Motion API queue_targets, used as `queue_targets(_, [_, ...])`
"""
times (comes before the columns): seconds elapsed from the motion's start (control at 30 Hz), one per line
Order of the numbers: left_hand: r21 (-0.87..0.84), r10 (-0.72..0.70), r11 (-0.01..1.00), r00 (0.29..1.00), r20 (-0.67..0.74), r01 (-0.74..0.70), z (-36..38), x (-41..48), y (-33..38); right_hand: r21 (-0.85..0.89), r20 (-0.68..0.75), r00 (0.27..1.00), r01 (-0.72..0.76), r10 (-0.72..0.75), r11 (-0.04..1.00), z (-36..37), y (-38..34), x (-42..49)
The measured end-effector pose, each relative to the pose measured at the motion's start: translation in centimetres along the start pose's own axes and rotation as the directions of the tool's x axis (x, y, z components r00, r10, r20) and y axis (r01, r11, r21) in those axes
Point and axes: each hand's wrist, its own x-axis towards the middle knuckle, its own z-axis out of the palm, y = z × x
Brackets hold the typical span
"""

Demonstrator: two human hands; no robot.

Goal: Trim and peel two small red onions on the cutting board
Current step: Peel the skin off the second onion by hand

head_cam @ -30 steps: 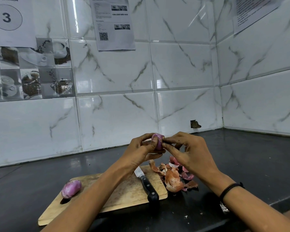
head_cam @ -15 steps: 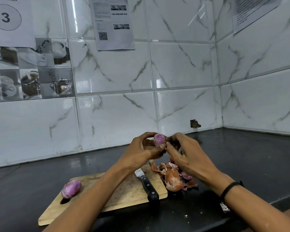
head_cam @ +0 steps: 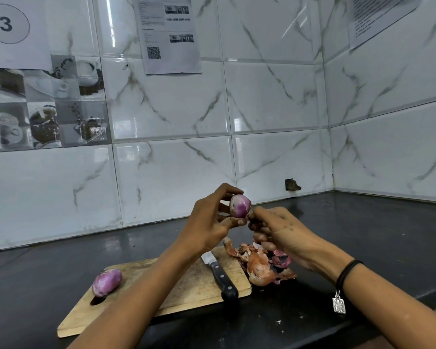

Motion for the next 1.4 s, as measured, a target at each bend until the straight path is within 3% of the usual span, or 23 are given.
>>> queue_targets(0.17, [0.106,0.043,0.993,0.998,0.034,-0.046,-0.2,-0.4,-1.2,0.302,-0.111,0.992,-0.014,0.050,0.953,-0.8,-0.4,0.5])
queue_targets(0.2, [0.090,-0.004,0.996,0.999,0.034,0.000,-0.3,-0.5,-1.4,0.231,-0.145,0.989,-0.002,0.036,0.973,-1.1,-0.2,0.5])
queue_targets(0.27, [0.026,-0.104,0.994,0.994,0.023,0.104,-0.4,-0.6,-1.7,-0.084,-0.174,0.985,-0.005,-0.009,0.996,-1.2,0.4,0.4])
queue_targets(0.33, [-0.101,-0.179,0.978,0.983,0.038,0.182,-0.3,-0.5,-1.4,-0.328,-0.174,0.981,0.020,-0.082,0.945,-1.0,0.9,0.6])
queue_targets(0.4, [-0.314,-0.252,0.913,0.965,0.069,0.261,0.1,-0.4,-0.7,-0.448,-0.203,0.966,0.052,-0.159,0.892,-1.2,1.3,0.8])
queue_targets(0.53, [-0.594,-0.386,0.703,0.911,0.145,0.392,0.4,-0.1,-0.2,-0.605,-0.241,0.928,0.086,-0.285,0.792,-1.5,1.7,0.7])
queue_targets(0.63, [-0.681,-0.443,0.576,0.873,0.206,0.452,0.4,0.3,0.2,-0.666,-0.208,0.924,0.106,-0.320,0.738,-1.2,2.2,0.8])
queue_targets(0.77, [-0.677,-0.466,0.540,0.848,0.253,0.500,0.3,0.1,0.2,-0.732,-0.177,0.905,0.141,-0.386,0.667,-1.3,2.4,0.6])
queue_targets(0.9, [-0.674,-0.496,0.505,0.820,0.285,0.539,0.3,0.1,0.6,-0.728,-0.136,0.830,0.287,-0.541,0.623,-0.9,1.7,0.2])
queue_targets(1.0, [-0.642,-0.504,0.532,0.816,0.285,0.553,0.4,0.0,0.5,-0.711,-0.097,0.800,0.361,-0.593,0.603,-0.6,1.4,0.1])
queue_targets(1.27, [-0.264,-0.429,0.833,0.870,0.245,0.485,0.5,-0.7,0.6,-0.700,0.007,0.870,0.357,-0.493,0.619,-0.5,1.7,0.3])
queue_targets(1.4, [-0.118,-0.462,0.874,0.881,0.104,0.472,0.2,-0.8,0.5,-0.690,0.016,0.895,0.332,-0.445,0.643,-0.6,1.8,0.2])
